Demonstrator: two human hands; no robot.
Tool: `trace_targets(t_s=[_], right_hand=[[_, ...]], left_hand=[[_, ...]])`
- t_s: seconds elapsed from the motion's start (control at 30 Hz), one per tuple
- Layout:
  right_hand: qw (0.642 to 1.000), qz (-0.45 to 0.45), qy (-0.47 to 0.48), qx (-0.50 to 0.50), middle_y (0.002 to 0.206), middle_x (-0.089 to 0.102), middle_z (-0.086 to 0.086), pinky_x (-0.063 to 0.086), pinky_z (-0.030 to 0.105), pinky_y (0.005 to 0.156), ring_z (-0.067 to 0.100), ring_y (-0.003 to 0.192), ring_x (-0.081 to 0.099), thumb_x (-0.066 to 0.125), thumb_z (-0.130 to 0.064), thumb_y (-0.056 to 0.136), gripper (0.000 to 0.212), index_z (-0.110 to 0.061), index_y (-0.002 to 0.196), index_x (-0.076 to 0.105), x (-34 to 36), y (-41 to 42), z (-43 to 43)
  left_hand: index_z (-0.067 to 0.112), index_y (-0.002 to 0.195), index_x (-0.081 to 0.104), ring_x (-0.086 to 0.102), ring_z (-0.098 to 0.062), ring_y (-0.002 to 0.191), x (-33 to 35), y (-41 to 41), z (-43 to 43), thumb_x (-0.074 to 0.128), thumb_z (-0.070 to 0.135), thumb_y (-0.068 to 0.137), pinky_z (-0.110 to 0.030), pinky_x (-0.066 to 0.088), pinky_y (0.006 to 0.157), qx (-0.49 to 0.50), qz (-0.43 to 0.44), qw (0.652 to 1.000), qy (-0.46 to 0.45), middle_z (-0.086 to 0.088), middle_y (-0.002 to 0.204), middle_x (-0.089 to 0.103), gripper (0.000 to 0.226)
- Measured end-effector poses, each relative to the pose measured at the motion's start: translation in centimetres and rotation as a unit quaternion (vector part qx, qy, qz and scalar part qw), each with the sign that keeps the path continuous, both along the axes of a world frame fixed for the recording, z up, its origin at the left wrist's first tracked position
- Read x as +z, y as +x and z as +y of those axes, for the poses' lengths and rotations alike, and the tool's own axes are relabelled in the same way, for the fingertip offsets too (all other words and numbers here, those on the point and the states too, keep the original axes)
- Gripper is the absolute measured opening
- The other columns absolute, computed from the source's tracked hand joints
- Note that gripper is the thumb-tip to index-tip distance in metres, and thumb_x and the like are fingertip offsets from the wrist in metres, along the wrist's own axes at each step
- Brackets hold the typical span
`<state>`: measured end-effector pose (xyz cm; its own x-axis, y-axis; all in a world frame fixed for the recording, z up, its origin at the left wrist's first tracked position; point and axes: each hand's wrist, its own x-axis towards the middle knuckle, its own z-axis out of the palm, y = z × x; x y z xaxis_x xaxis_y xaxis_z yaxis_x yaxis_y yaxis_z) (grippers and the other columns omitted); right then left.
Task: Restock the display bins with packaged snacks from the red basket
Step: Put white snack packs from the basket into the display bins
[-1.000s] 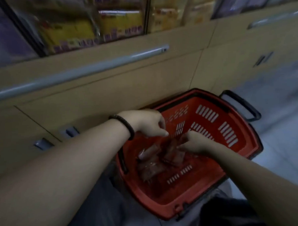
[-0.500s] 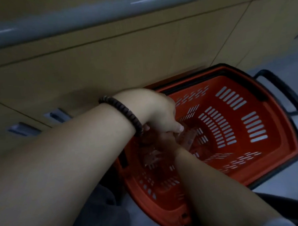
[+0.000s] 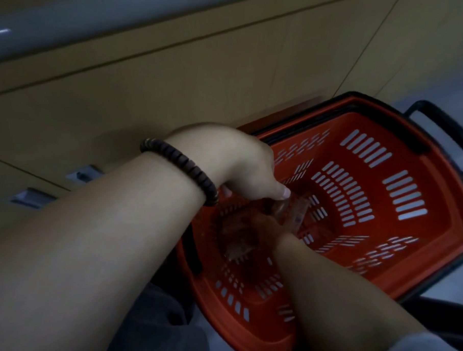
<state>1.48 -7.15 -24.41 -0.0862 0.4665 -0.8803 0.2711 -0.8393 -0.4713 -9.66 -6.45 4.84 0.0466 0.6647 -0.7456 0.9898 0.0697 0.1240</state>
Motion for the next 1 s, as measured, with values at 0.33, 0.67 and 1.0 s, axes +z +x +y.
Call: trace_targets(t_s=[0.33, 0.67, 1.0], right_hand=[[0.999, -0.012, -0.015, 0.050, 0.130, 0.061, 0.018, 0.054, 0.040, 0.086, 0.034, 0.107, 0.061, 0.042, -0.013, 0.111, 0.030, 0.007, 0.128, 0.059, -0.4, 0.4, -1.6], [0.987, -0.021, 0.031, 0.156, 0.120, 0.072, 0.012, 0.059, 0.042, 0.093, 0.031, 0.109, 0.068, 0.054, -0.037, 0.103, 0.037, -0.010, 0.123, 0.069, -0.3, 0.3, -0.9], [0.905, -0.073, 0.016, 0.419, 0.064, 0.056, -0.003, 0.026, 0.015, 0.041, 0.009, 0.045, 0.042, 0.061, -0.027, 0.099, 0.014, -0.021, 0.088, 0.069, 21.2, 5.5, 6.8]], left_hand=[[0.025, 0.137, 0.065, 0.071, -0.028, 0.113, -1.6, -0.2, 0.5, 0.053, 0.071, 0.096, -0.043, 0.056, 0.103, -0.003, -0.026, 1.000, -0.003, -0.003, 0.123, 0.070, 0.063], [0.020, 0.136, 0.064, 0.077, -0.025, 0.098, -1.4, -0.4, 0.5, 0.055, 0.069, 0.097, -0.041, 0.063, 0.089, 0.032, -0.036, 0.999, -0.014, -0.004, 0.097, 0.073, 0.064], [0.026, 0.142, 0.054, 0.074, -0.023, 0.096, -2.0, -3.1, -0.7, 0.064, 0.049, 0.100, -0.035, 0.057, 0.079, 0.171, -0.183, 0.968, 0.007, -0.001, 0.129, 0.062, 0.048]])
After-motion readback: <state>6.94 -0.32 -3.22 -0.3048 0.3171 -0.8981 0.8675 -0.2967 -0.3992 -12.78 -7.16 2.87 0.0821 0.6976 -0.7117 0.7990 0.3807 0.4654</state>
